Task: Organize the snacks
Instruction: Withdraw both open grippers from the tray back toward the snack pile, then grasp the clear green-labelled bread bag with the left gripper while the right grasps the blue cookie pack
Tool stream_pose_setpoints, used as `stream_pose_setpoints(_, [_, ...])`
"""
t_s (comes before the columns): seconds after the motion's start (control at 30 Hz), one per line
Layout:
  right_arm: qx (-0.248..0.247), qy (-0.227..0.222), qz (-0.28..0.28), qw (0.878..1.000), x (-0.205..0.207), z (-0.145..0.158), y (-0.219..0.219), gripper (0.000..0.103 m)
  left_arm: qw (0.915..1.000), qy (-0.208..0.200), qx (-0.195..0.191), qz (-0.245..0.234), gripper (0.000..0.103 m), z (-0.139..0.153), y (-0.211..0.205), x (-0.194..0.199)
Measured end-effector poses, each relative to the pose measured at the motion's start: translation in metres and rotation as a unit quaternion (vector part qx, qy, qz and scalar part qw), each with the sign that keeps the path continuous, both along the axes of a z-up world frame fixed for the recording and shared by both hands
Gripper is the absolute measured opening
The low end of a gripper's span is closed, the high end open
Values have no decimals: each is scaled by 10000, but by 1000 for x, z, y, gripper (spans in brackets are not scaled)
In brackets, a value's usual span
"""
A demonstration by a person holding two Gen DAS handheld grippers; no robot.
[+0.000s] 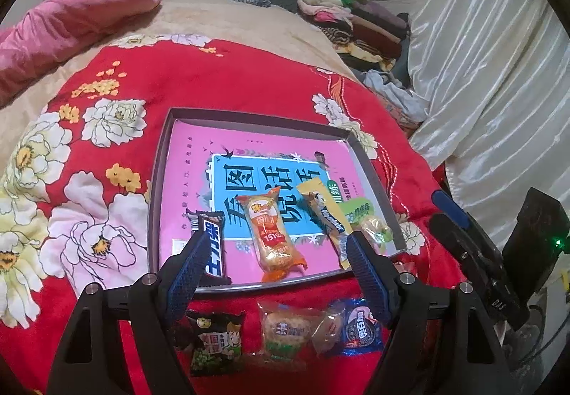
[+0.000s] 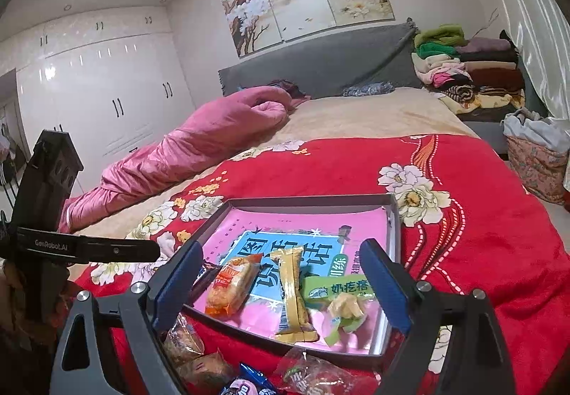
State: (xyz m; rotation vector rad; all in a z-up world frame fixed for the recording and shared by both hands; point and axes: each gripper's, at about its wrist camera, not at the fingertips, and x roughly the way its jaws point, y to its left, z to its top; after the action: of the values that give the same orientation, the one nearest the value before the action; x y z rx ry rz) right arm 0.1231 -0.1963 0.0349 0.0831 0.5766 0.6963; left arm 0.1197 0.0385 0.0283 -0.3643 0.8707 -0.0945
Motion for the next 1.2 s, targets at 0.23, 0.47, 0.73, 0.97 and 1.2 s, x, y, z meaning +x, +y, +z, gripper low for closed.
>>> stream_pose_setpoints(0.23, [70, -45, -231, 9997, -8, 7, -13, 90, 9999, -87, 79, -74, 80, 6, -1, -6])
stream_pose_setpoints(0.47, [-73, -129, -535, 9985, -21, 13, -21, 90, 9998, -206, 40, -59, 80, 14, 11, -15])
stream_pose_setpoints(0.73, [-333, 51, -625, 9975, -36, 9, -18, 90, 9997, -233, 31, -108, 80, 16, 25, -29])
stream_pose_setpoints(0.97, [-533, 105, -646, 9964, -46, 6, -14, 90, 9998, -149, 107, -124, 80, 11, 31, -40])
stream_pose_setpoints(1.2, [-627, 193, -658, 9957, -52, 4, -11, 90, 9997, -115, 159, -119, 80, 9, 35, -48])
